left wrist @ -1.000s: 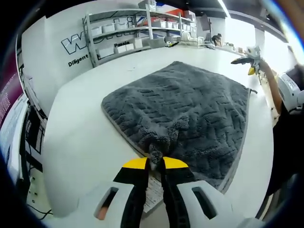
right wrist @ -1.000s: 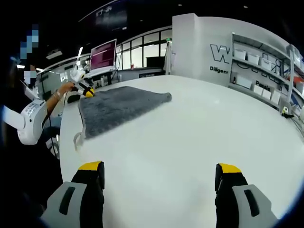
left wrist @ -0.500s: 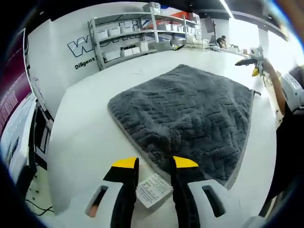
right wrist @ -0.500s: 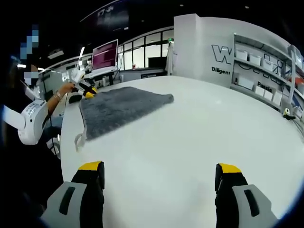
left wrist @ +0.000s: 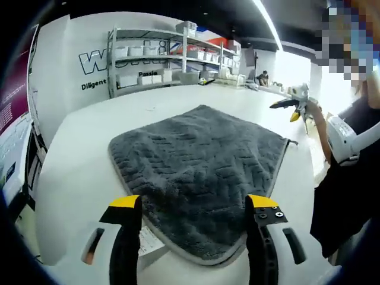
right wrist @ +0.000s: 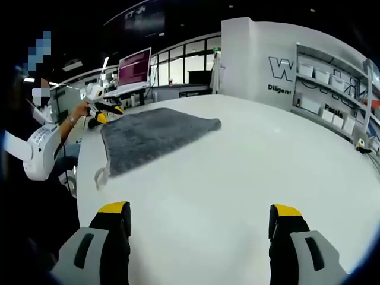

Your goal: Open the folded towel by lifting each exposed corner and separating the folded layers until the towel lies flat within the target outline without major curled edges

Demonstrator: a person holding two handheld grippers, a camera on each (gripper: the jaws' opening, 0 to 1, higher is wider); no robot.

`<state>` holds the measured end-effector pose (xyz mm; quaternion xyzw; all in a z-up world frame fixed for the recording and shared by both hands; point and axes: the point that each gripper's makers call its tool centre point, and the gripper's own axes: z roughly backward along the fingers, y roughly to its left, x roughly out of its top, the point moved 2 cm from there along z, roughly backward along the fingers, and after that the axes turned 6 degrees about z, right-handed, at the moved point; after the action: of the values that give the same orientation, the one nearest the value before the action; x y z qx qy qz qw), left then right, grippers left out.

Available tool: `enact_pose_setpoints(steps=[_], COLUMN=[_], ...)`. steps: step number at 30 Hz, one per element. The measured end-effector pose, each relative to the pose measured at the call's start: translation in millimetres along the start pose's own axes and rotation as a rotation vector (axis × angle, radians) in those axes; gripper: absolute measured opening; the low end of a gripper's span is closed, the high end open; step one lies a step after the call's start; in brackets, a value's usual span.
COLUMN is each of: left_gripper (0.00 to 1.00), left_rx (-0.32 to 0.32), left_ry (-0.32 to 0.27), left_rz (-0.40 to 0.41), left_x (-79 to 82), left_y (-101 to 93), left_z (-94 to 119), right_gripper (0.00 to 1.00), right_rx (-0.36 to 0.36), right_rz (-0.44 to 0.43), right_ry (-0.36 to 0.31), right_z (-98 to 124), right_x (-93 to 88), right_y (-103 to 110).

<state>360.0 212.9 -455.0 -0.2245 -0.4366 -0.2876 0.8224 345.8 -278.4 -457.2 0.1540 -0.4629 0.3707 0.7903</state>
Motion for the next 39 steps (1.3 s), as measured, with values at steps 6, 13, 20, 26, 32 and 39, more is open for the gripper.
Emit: enact_pose_setpoints(steps=[6,13,20,26,32,39], left_gripper=[0.96,0.99,0.99,0.99,0.99,0.99], left_rx=[-0.023,0.005,0.024,0.056,0.069,0.064], left_ry=[-0.023,-0.019,0.009,0.019,0.006,-0.011], left_rz=[-0.024,-0.001,0.033,0.058,0.065,0.076], left_x=[3.4,-1.8,-13.3,-17.7,-18.9,-19.1], left_y=[-14.0,-15.1,-17.2,-22.4,-28.0,-36.7], left_z=[6.8,14.7,19.6,30.5,40.9,50.1], right_gripper=[0.99,0.99,0.99,0.99,0.99,0.99], right_rx=[0.005,0.005,0.009,0.010,0.016,0.045], right_rz=[0.007,0.010,0.013,0.016,0.023,0.105], right_ry=[0.007,0.007,0.006,0.008,0.010,0.043], right_z=[-2.0,-2.7,-4.3,-4.5,-8.2,-19.2], right_x=[0.5,1.3,2.4,5.1,12.4,31.6], right_y=[1.0,2.2,3.8,2.9,4.3,8.8])
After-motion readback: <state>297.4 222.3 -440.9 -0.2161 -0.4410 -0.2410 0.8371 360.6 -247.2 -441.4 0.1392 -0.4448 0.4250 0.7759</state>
